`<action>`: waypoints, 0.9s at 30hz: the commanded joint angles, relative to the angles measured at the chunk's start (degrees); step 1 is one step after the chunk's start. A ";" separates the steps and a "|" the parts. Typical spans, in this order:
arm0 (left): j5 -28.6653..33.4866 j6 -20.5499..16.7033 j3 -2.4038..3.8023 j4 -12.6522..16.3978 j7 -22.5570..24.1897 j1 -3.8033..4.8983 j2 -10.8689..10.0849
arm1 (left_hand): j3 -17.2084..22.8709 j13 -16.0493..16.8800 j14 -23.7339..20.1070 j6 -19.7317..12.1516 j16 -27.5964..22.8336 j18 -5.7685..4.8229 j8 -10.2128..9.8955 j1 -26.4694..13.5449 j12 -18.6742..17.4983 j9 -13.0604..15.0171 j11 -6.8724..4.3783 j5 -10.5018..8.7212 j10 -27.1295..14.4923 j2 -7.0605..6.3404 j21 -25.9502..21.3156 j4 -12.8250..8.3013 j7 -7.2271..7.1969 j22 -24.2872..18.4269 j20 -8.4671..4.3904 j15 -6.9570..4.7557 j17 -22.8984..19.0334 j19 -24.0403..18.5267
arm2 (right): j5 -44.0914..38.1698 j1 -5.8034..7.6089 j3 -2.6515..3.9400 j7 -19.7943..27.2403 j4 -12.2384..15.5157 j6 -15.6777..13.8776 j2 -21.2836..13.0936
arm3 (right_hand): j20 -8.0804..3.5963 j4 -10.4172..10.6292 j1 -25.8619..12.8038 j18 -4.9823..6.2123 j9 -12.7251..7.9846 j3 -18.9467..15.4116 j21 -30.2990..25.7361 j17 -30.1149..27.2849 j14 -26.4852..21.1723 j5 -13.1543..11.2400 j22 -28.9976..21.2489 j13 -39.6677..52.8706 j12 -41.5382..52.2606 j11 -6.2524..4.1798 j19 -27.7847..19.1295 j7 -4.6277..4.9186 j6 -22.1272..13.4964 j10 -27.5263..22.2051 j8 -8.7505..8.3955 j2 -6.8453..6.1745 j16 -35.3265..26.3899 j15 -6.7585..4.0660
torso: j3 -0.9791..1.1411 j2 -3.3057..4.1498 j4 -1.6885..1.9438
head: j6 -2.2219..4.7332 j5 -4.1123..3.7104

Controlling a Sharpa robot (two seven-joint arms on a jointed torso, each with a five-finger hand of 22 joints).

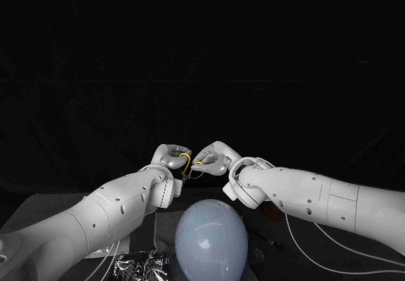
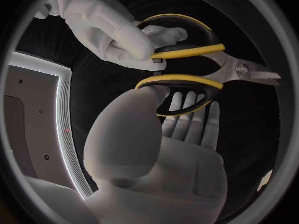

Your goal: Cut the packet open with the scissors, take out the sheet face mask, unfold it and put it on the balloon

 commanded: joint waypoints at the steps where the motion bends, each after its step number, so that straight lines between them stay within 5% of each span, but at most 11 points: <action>1: 0.21 0.80 0.06 0.18 -0.11 0.09 0.09 | -0.12 -0.06 -0.32 -0.35 0.30 -0.69 0.40 -0.12 0.29 -0.07 -0.02 -0.05 -0.27 0.00 0.32 0.06 5.41 -0.06 -0.03 -0.12 -0.07 -0.25 | -1.19 0.03 0.06 3.17 0.14 -3.16 -0.05 | -0.35 -0.09 0.27 0.83 0.24 0.98 0.74 0.38 1.41 -0.26 0.26 0.07 -0.51 -0.53 0.86 -0.35 1.17 1.42 0.47 0.63 -0.60 -0.28 | -0.02 0.02 -0.03 | 0.00 0.03; 9: 0.27 0.93 0.06 0.29 -0.47 0.10 0.09 | -0.14 -0.07 -0.38 -0.39 0.29 -0.69 0.41 -0.07 0.27 -0.09 -0.01 -0.03 -0.32 0.01 0.30 0.04 5.41 -0.07 -0.03 -0.11 -0.09 -0.33 | -2.45 -0.01 0.06 3.43 0.05 -4.47 0.06 | -1.42 -2.09 3.32 0.76 1.24 4.72 2.64 1.33 4.86 -0.23 1.51 0.15 -1.09 -1.75 2.59 -1.53 2.80 4.93 1.51 1.62 -1.64 -1.34 | 0.01 -0.01 0.03 | 0.07 0.09; 27: 0.62 2.29 0.06 1.80 -0.33 0.11 -0.32 | -1.42 -0.08 -1.33 -1.01 0.17 -0.80 0.56 -0.11 0.02 -0.35 0.21 0.01 -1.16 -0.64 -0.06 0.03 5.54 -0.27 0.01 0.14 -0.33 -1.58 | -11.32 -0.28 0.06 0.46 0.37 -9.29 0.19 | -2.80 -4.49 1.90 0.34 4.50 7.63 8.19 2.78 9.79 -0.26 6.89 0.15 -2.94 -2.55 1.83 -1.96 2.28 8.81 3.76 0.20 -5.65 -2.26 | -0.04 0.03 0.00 | -0.03 -0.05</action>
